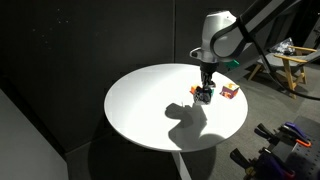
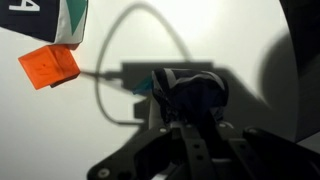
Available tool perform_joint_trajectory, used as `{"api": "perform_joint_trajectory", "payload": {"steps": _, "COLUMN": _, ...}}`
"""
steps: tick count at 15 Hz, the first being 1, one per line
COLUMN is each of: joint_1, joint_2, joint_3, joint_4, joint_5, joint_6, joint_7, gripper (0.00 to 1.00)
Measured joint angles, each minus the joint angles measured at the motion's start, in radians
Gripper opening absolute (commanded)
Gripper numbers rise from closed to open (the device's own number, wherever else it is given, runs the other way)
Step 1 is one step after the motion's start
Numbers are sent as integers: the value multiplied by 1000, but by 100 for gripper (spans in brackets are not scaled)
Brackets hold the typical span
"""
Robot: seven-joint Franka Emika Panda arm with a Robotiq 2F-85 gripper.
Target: Move the white and blue block to the left
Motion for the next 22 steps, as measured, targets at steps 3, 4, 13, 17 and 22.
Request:
{"api": "perform_joint_trajectory", "payload": {"steps": 3, "joint_1": 1, "joint_2": 6, "joint_3": 0, "joint_4": 0, "joint_5": 0, "joint_6": 0, "joint_7": 2, "gripper": 11}}
{"api": "perform_joint_trajectory", "payload": {"steps": 4, "joint_1": 1, "joint_2": 6, "joint_3": 0, "joint_4": 0, "joint_5": 0, "joint_6": 0, "joint_7": 2, "gripper": 11}}
{"api": "perform_joint_trajectory", "payload": {"steps": 13, "joint_1": 1, "joint_2": 6, "joint_3": 0, "joint_4": 0, "joint_5": 0, "joint_6": 0, "joint_7": 2, "gripper": 11}}
{"api": "perform_joint_trajectory", "payload": {"steps": 17, "joint_1": 1, "joint_2": 7, "joint_3": 0, "joint_4": 0, "joint_5": 0, "joint_6": 0, "joint_7": 2, "gripper": 4}}
{"api": "perform_joint_trajectory", "payload": {"steps": 22, "joint_1": 1, "joint_2": 8, "joint_3": 7, "joint_4": 0, "joint_5": 0, "joint_6": 2, "joint_7": -39, "gripper": 4}}
